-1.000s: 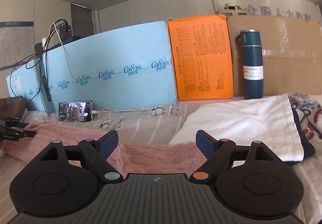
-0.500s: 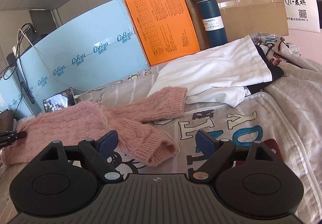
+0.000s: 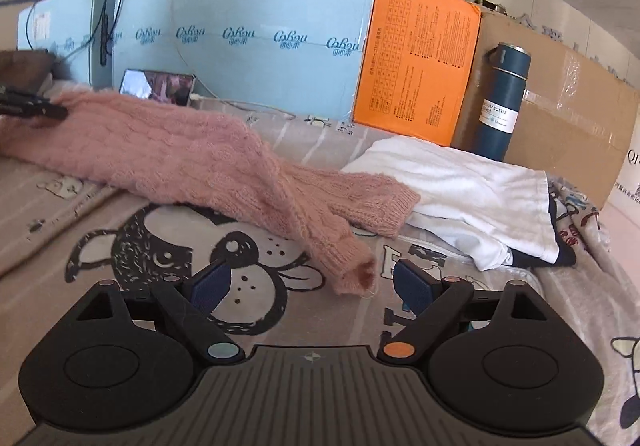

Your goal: Fold clothes

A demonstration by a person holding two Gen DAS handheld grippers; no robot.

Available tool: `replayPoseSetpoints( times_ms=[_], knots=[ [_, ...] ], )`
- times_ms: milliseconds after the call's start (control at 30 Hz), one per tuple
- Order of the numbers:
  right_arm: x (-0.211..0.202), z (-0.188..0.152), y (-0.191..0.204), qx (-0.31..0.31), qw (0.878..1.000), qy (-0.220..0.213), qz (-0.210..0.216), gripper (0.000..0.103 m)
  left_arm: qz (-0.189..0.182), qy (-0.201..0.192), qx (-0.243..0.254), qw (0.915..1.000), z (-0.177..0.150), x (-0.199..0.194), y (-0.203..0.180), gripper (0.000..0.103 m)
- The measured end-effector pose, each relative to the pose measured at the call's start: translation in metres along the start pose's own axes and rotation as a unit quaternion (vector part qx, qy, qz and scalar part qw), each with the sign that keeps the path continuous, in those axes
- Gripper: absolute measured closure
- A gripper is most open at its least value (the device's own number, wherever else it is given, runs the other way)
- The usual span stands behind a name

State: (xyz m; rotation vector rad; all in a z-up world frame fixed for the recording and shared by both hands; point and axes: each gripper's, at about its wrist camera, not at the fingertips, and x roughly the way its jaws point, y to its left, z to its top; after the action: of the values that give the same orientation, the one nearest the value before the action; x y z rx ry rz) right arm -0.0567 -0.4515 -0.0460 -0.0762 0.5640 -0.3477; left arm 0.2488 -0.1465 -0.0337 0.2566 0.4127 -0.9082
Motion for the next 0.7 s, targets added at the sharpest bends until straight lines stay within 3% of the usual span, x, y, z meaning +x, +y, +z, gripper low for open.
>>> replayPoseSetpoints(
  times_ms=[100, 233, 300, 467, 533, 567, 700],
  knots=[
    [0.016, 0.001, -0.023, 0.031, 0.999, 0.017, -0.02, 0.015, 0.001, -0.001, -0.001, 1.0, 0.0, 0.0, 0.0, 0.078],
    [0.021, 0.0, -0.062, 0.136, 0.99, 0.002, 0.037, 0.019, 0.001, -0.001, -0.003, 1.0, -0.001, 0.0, 0.0, 0.078],
    [0.021, 0.0, -0.071, 0.17, 0.984, -0.005, 0.056, 0.031, 0.002, -0.002, -0.003, 1.0, 0.0, 0.0, 0.0, 0.078],
    [0.029, 0.0, -0.079, 0.234, 0.968, -0.01, 0.094, 0.075, 0.001, -0.004, 0.001, 1.0, -0.001, 0.0, -0.001, 0.078],
    [0.028, 0.004, -0.076, 0.24, 0.966, -0.02, 0.093, 0.088, 0.002, -0.004, 0.005, 1.0, 0.0, -0.002, -0.003, 0.08],
    [0.027, 0.006, -0.074, 0.242, 0.966, -0.029, 0.09, 0.094, 0.001, -0.006, 0.006, 1.0, 0.001, -0.004, -0.004, 0.087],
    [0.012, 0.027, -0.063, 0.228, 0.968, -0.075, 0.073, 0.095, -0.001, -0.027, 0.001, 0.9996, 0.006, -0.023, -0.005, 0.088]
  ],
)
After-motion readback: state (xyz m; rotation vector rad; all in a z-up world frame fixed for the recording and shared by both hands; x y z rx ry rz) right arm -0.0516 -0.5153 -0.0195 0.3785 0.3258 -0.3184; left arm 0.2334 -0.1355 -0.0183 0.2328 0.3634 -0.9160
